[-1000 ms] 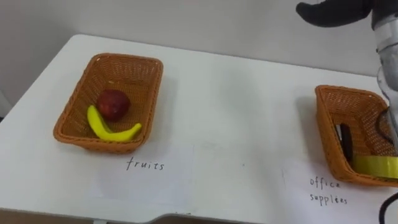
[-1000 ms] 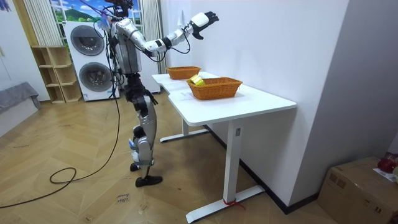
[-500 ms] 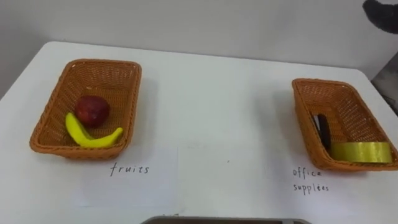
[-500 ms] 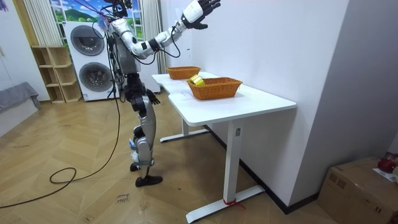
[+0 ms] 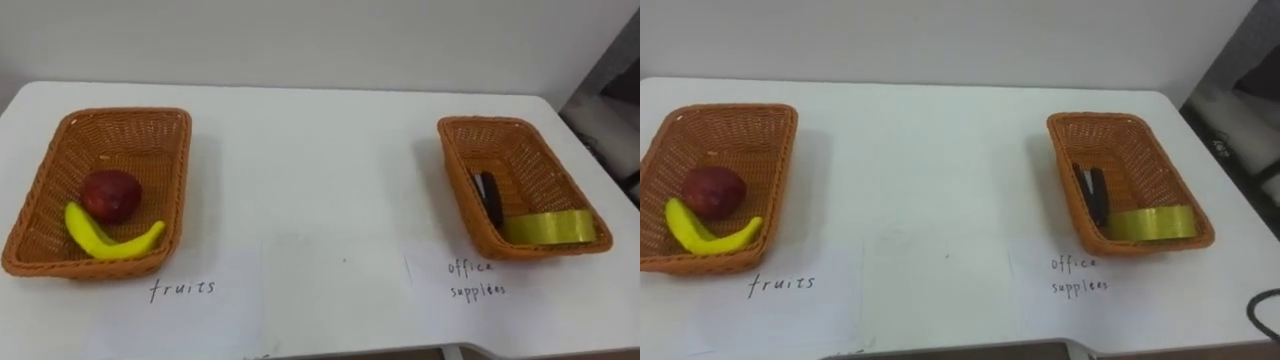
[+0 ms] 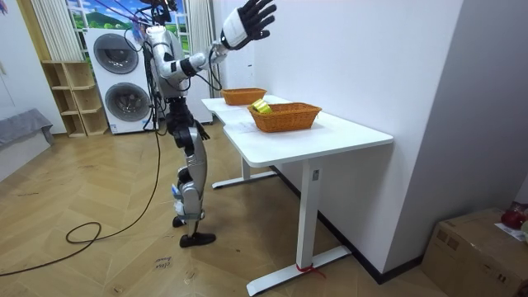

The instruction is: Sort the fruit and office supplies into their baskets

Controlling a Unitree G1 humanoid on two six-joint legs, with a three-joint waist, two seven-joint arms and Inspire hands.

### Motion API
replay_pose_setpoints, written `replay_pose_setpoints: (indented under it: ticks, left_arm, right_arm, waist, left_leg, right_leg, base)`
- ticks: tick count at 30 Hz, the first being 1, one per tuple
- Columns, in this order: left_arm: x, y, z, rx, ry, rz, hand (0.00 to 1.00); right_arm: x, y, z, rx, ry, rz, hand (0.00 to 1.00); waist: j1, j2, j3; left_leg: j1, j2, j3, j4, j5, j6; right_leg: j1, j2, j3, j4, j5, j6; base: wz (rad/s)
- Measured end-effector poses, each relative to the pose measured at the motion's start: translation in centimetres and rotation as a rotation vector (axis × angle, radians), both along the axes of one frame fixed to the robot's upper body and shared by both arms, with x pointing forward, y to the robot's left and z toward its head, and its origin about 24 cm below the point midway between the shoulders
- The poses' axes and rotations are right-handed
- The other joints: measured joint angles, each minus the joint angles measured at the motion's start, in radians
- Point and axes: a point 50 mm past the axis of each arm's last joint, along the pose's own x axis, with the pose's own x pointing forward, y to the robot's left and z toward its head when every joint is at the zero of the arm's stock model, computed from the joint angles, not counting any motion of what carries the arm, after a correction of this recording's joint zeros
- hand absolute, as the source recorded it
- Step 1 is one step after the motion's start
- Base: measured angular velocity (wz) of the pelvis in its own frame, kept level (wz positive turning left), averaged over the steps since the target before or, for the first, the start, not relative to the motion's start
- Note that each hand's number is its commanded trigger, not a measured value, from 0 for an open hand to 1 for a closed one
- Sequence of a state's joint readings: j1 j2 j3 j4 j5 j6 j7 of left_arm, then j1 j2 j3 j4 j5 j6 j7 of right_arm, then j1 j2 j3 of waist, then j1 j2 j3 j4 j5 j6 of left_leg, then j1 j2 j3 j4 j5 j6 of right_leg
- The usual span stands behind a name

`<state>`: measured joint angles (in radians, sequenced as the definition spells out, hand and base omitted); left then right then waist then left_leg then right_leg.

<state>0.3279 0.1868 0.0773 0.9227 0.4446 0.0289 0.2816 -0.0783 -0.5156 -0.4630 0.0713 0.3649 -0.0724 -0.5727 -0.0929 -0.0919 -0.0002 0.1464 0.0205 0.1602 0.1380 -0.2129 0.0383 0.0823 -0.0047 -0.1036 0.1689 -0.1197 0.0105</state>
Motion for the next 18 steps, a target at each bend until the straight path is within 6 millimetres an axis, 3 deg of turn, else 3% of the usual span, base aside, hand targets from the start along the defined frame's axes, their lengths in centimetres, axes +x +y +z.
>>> replay_pose_setpoints:
  ticks: [6, 12, 15, 18]
  left_arm:
    - [0.3, 0.0, 0.0, 0.002, -0.003, 0.003, 0.0]
    - [0.5, 0.2, 0.1, 0.026, -0.013, 0.007, 0.0]
    - [0.6, 0.2, 0.2, 0.033, -0.02, 0.011, 0.0]
    - [0.9, 0.2, 0.2, 0.041, -0.032, 0.012, 0.0]
  right_arm:
    - [-2.5, -2.0, -2.0, 0.185, -0.038, -0.125, 0.0]
    - [-5.3, -3.7, -5.7, 0.367, 0.009, -0.29, 0.0]
    - [-6.9, -3.8, -8.0, 0.45, 0.046, -0.372, 0.0]
    - [-8.7, -3.7, -10.3, 0.543, 0.068, -0.479, 0.0]
  waist:
    - [-0.022, -0.002, 0.0008]
    - [-0.044, -0.004, 0.0012]
    - [-0.048, 0.007, -0.0069]
    - [-0.05, 0.009, -0.0069]
  left_leg:
    - [0.001, 0.001, 0.002, 0.0, -0.002, -0.002]
    - [-0.001, 0.001, 0.004, -0.003, -0.002, -0.003]
    - [-0.011, 0.001, 0.007, -0.003, -0.002, -0.003]
    - [-0.012, 0.001, 0.006, -0.003, -0.002, -0.003]
  right_leg:
    - [-0.002, 0.004, 0.012, 0.0, 0.001, -0.001]
    - [-0.005, 0.005, 0.017, -0.001, 0.0, -0.002]
    - [-0.017, 0.005, 0.017, 0.001, 0.0, -0.003]
    - [-0.018, 0.006, 0.017, 0.001, -0.001, -0.003]
  base:
    - [-0.04]
    - [-0.01]
    - [-0.03]
    - [0.0]
